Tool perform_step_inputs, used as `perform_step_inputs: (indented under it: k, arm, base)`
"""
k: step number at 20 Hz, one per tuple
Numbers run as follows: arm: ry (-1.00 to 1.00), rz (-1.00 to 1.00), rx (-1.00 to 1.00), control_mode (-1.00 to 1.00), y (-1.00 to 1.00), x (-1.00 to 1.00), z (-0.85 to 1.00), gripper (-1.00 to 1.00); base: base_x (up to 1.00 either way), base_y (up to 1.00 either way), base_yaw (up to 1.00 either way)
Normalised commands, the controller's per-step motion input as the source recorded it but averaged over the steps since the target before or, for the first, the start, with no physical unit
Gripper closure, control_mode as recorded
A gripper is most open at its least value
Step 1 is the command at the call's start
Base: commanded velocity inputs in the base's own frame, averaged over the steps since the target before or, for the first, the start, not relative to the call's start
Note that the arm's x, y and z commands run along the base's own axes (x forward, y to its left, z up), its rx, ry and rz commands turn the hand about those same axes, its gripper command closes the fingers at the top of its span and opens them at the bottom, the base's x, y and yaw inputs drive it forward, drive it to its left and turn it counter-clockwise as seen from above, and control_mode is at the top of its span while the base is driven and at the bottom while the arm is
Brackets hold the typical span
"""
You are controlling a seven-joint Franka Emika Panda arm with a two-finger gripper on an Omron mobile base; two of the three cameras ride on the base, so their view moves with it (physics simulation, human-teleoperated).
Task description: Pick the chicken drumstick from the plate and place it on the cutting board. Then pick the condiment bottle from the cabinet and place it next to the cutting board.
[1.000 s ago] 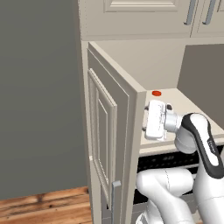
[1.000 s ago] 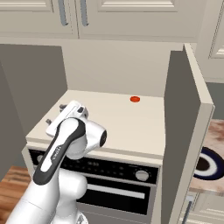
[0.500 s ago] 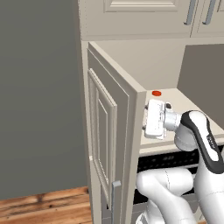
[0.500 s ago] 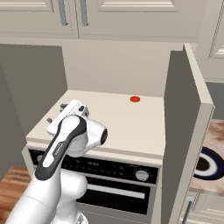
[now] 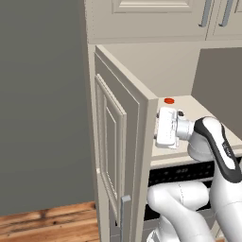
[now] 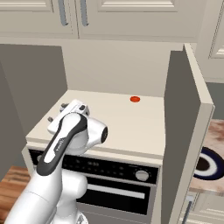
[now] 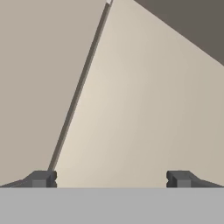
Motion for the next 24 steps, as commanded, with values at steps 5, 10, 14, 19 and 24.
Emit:
perform_step_inputs:
  k: [5,10,14,19,24]
  arm:
    - [0.06,0.00,0.00,-1.00,-0.01,0.04,-0.04,-1.00]
    - [0.05,0.00,0.00,-1.00,-0.01,0.01,-0.03,-1.00]
    - [0.04,0.00,0.00,-1.00,0.00,0.01,-0.01,-1.00]
    - [0.02,0.00,0.00,-1.00,0.00,0.02,0.00,-1.00]
    - [0.01,0.00,0.00,-1.00,-0.01,0.01,-0.01,-1.00]
  base:
    - [0.00,0.00,0.00]
    - [0.00,0.00,0.00]
    - [0.00,0.00,0.00]
    - [0.00,0.00,0.00]
    - [0.00,0.00,0.00]
